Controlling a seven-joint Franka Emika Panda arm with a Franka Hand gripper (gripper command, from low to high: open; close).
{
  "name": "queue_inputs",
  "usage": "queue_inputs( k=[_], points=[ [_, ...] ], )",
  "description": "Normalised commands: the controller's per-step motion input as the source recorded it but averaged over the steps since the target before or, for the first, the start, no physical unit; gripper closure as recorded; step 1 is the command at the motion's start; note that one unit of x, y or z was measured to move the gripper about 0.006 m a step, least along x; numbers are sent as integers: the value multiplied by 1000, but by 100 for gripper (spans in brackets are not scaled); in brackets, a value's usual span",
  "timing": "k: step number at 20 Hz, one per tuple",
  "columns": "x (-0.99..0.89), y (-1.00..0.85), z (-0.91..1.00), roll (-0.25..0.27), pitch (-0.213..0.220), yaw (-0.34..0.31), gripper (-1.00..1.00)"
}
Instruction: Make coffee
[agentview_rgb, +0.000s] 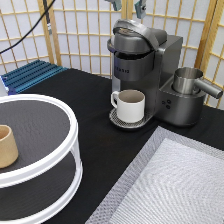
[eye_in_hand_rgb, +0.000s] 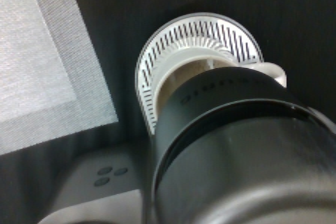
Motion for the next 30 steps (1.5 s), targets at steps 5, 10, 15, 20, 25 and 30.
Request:
queue_inputs(
  k=[5,10,15,20,25,30],
  points=[
    [23,-18,-49,-243,43,26,-100],
    [-13,-95,-219,-191,18,39,-100],
    [173,366,-160,-209,14,39,-100],
    [207,430,-2,-204,31,46,-100],
    [15,-60,-349,-142,34,52,-100],
    [196,-145,-841,-147,60,15,-100]
  ],
)
